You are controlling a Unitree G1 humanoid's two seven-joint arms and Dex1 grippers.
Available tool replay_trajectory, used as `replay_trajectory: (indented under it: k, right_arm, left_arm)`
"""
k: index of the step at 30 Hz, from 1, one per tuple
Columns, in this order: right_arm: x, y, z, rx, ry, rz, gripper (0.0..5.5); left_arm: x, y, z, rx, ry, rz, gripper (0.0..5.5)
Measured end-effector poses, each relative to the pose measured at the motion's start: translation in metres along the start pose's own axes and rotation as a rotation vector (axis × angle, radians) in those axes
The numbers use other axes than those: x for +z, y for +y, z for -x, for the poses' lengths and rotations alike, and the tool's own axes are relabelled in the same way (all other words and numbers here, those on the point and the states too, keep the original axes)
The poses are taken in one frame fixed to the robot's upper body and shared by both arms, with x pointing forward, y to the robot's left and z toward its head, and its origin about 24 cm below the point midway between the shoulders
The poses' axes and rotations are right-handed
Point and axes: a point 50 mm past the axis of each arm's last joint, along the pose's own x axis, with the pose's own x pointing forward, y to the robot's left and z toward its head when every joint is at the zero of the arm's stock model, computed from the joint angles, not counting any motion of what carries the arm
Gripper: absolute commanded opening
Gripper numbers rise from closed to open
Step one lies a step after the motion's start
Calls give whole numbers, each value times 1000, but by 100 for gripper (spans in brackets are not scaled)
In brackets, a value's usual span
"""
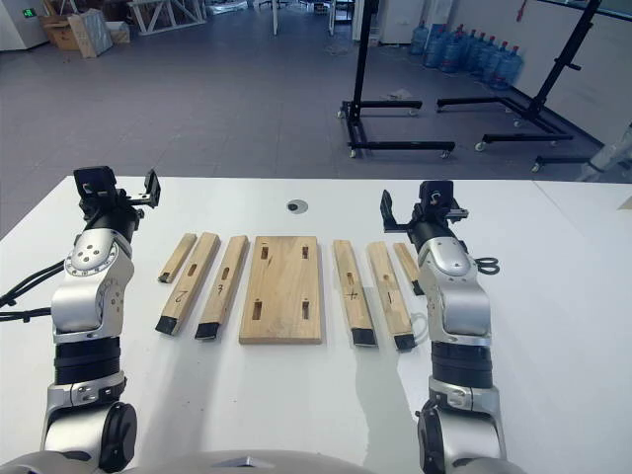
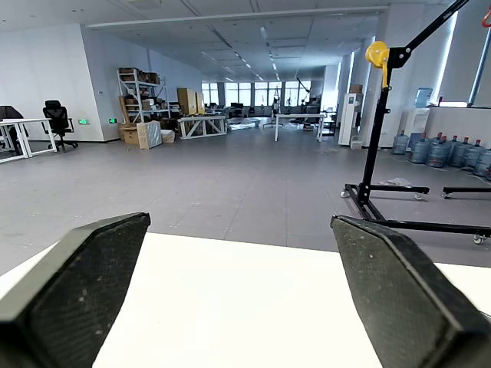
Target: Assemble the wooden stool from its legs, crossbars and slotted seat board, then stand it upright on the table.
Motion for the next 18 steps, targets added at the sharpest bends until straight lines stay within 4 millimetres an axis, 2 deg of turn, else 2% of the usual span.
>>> replay_trajectory:
  k: [3,8,13,18]
  right_arm:
    - [4,-7,3,-21,-19,-4,538]
    - [0,-16,9,-35,-7,-9,538]
    - [5,-34,13,-66,-12,-25,538]
    - [5,-33,12,-52,-10,-21,538]
  left_arm:
    - [1,-2,-3,-6,-4,2,434]
    - [3,-4,-4,-16,-17,3,434]
    - [4,-2,-4,-5,-24,6,434]
    - [4,-1,-4,-2,-26,6,434]
